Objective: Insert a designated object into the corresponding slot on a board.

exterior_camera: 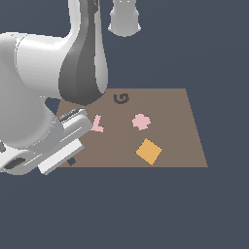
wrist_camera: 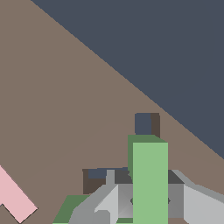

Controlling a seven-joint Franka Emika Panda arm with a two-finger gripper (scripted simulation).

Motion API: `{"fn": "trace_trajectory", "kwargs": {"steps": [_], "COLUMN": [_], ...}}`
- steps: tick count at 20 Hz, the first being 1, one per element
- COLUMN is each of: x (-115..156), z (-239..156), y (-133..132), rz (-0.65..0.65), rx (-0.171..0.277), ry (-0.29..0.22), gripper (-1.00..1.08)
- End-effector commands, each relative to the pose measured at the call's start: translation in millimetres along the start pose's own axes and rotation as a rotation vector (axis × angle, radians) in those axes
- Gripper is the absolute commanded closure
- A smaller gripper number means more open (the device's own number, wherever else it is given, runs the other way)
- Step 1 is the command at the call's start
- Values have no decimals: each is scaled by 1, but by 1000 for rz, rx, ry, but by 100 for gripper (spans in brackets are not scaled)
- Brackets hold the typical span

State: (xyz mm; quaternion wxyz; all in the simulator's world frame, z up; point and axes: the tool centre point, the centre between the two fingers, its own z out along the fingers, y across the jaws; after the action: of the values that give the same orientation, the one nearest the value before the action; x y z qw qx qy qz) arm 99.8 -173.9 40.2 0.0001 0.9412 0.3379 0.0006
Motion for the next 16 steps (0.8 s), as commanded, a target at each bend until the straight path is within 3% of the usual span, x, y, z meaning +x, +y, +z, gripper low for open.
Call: {"fn": "trace_trajectory", "kwargs": {"steps": [1, 16], "x": [5, 14], "z": [0, 6], "y": [4, 8], "rz": [-13, -33], "rx": [0, 0], "ry": [0, 0], "gripper": [108, 108]}}
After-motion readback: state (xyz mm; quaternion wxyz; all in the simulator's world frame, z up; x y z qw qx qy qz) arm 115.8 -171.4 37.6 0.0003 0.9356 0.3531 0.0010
